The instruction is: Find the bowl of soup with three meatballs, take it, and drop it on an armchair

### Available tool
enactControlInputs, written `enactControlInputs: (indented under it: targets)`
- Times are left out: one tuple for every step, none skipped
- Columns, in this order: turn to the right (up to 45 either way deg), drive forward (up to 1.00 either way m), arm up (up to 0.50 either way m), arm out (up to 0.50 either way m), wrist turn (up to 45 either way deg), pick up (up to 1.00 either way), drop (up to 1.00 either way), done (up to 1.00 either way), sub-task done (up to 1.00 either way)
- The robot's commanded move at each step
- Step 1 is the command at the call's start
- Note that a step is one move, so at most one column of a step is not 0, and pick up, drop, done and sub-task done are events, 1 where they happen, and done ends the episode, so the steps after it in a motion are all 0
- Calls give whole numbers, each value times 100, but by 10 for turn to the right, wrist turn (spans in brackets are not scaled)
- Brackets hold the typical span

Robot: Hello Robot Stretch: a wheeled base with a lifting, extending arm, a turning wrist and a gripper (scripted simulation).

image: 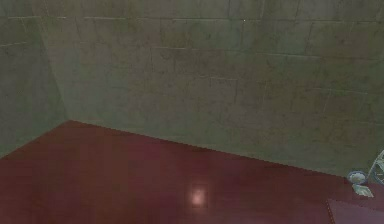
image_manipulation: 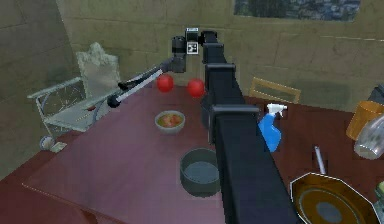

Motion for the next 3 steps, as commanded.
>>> enactControlInputs:
  targets:
    - [0, 0, 0, 0, 450, 0, 0, 0, 0]
    - [0, 0, 0, 0, 240, 0, 0, 0, 0]
    - [0, 0, -26, 0, 0, 0, 0, 0, 0]
